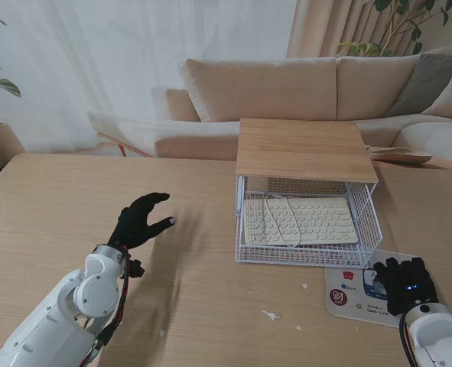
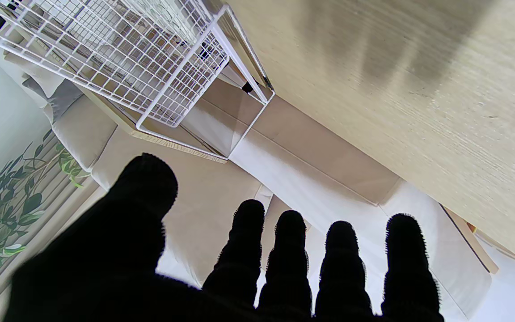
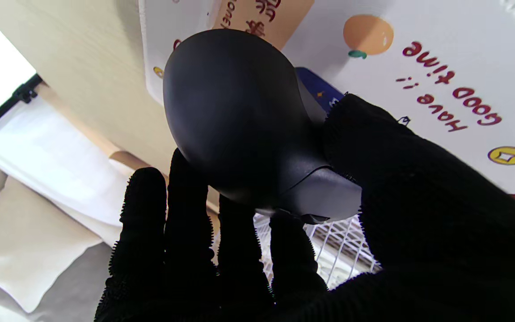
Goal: Unroll the mouse pad and set up the keyboard and mouse from the tabletop organizer
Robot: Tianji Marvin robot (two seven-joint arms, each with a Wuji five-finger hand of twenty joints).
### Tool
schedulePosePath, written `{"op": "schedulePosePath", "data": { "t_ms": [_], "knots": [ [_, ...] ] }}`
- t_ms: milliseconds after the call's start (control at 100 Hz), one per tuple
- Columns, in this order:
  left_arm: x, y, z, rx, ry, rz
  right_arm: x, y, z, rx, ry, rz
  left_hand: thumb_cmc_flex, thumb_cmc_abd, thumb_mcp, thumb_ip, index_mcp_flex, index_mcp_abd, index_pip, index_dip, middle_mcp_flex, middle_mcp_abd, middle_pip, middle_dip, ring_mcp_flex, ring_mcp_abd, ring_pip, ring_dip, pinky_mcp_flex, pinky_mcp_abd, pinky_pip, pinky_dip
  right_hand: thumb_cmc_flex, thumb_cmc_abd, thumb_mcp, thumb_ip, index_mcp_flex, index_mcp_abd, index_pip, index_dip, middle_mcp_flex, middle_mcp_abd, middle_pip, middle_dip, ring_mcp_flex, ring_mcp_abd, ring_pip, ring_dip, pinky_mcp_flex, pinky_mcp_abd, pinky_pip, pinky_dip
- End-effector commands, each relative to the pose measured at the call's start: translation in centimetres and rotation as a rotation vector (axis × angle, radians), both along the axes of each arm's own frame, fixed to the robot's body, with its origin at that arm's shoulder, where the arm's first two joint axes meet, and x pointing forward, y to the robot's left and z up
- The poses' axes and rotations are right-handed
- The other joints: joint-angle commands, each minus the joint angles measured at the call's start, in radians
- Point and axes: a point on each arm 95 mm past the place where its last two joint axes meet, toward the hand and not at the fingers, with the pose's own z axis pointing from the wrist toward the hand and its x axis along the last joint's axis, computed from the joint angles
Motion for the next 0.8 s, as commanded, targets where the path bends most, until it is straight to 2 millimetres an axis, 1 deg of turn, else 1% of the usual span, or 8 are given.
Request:
{"op": "schedulePosePath", "data": {
  "t_ms": [0,130,230,330,360,460,660,790],
  "knots": [
    [-0.1,-0.3,-0.1,-0.002,0.011,-0.010,-0.2,0.1,-0.4,-0.002,0.040,-0.015,0.022,0.013,-0.008,0.045,0.011,0.000,-0.020,-0.006,-0.024,0.018,-0.021,-0.013,-0.034,-0.010,-0.013,0.016,-0.008,0.012,-0.023,-0.017,0.090,0.138,0.134,0.145,-0.014,-0.014,0.009,-0.011,-0.020,-0.068,0.056,0.026,0.016,-0.070,0.091,0.065,-0.026,-0.022,-0.019,-0.002],
    [-0.1,-0.3,-0.1,0.000,0.010,-0.013,-0.1,0.1,-0.6,-0.032,0.065,-0.020,0.022,0.012,-0.008,0.045,0.011,0.000,-0.020,-0.006,-0.024,0.018,-0.020,-0.013,-0.034,-0.010,-0.013,0.016,-0.008,0.012,-0.023,-0.016,0.039,0.150,0.083,0.138,-0.060,-0.007,-0.031,-0.030,-0.088,-0.066,0.002,-0.014,-0.046,-0.064,0.045,0.053,-0.069,-0.026,-0.039,0.000],
    [0.0,-0.3,-0.1,-0.001,0.010,-0.013,-0.1,0.1,-0.7,-0.051,0.078,-0.026,0.022,0.012,-0.008,0.045,0.011,-0.001,-0.020,-0.006,-0.024,0.018,-0.020,-0.013,-0.034,-0.010,-0.013,0.016,-0.008,0.012,-0.023,-0.016,-0.027,0.161,0.023,0.126,-0.110,-0.004,-0.096,-0.062,-0.133,-0.065,-0.038,-0.070,-0.090,-0.059,0.011,0.042,-0.095,-0.025,-0.049,0.015],
    [-0.1,-0.3,-0.1,0.000,0.011,-0.012,-0.1,0.2,-0.8,-0.053,0.085,-0.032,0.023,0.012,-0.008,0.045,0.010,-0.001,-0.020,-0.006,-0.024,0.018,-0.020,-0.013,-0.034,-0.010,-0.013,0.016,-0.008,0.012,-0.023,-0.016,-0.084,0.157,-0.010,0.116,-0.106,0.002,-0.132,-0.078,-0.154,-0.051,-0.077,-0.127,-0.121,-0.051,-0.026,0.026,-0.117,-0.018,-0.064,0.025],
    [-0.1,-0.3,-0.1,0.000,0.012,-0.012,-0.1,0.2,-0.8,-0.052,0.088,-0.033,0.023,0.012,-0.007,0.045,0.011,0.000,-0.020,-0.006,-0.024,0.018,-0.020,-0.013,-0.034,-0.009,-0.013,0.016,-0.008,0.012,-0.023,-0.016,-0.097,0.157,-0.018,0.114,-0.130,0.003,-0.155,-0.086,-0.168,-0.048,-0.091,-0.147,-0.131,-0.050,-0.043,0.018,-0.126,-0.016,-0.070,0.028],
    [-0.1,-0.3,-0.1,-0.001,0.011,-0.011,-0.2,0.3,-0.7,-0.057,0.097,-0.034,0.022,0.012,-0.007,0.045,0.011,-0.001,-0.020,-0.006,-0.025,0.018,-0.021,-0.013,-0.034,-0.010,-0.013,0.016,-0.008,0.012,-0.023,-0.016,-0.137,0.152,-0.039,0.111,-0.143,-0.005,-0.191,-0.090,-0.204,-0.040,-0.132,-0.187,-0.166,-0.045,-0.097,-0.007,-0.152,-0.013,-0.090,0.032],
    [0.0,-0.3,-0.1,0.000,0.011,-0.010,-0.4,0.3,-0.2,-0.057,0.102,-0.037,0.022,0.011,-0.007,0.045,0.011,0.000,-0.020,-0.006,-0.024,0.018,-0.021,-0.013,-0.034,-0.010,-0.014,0.016,-0.008,0.012,-0.023,-0.016,-0.169,0.170,-0.083,0.112,-0.164,-0.007,-0.271,-0.068,-0.276,-0.025,-0.198,-0.234,-0.247,-0.038,-0.227,-0.072,-0.206,-0.006,-0.165,0.023],
    [0.0,-0.3,0.0,0.002,0.009,-0.010,-0.8,0.6,1.0,-0.061,0.086,-0.023,0.021,0.011,-0.007,0.045,0.011,-0.001,-0.020,-0.006,-0.024,0.019,-0.021,-0.014,-0.035,-0.010,-0.014,0.016,-0.008,0.012,-0.023,-0.016,-0.183,0.209,-0.127,0.117,-0.175,-0.004,-0.319,-0.049,-0.277,-0.020,-0.266,-0.266,-0.298,-0.039,-0.315,-0.118,-0.238,-0.003,-0.233,-0.007]
  ]
}}
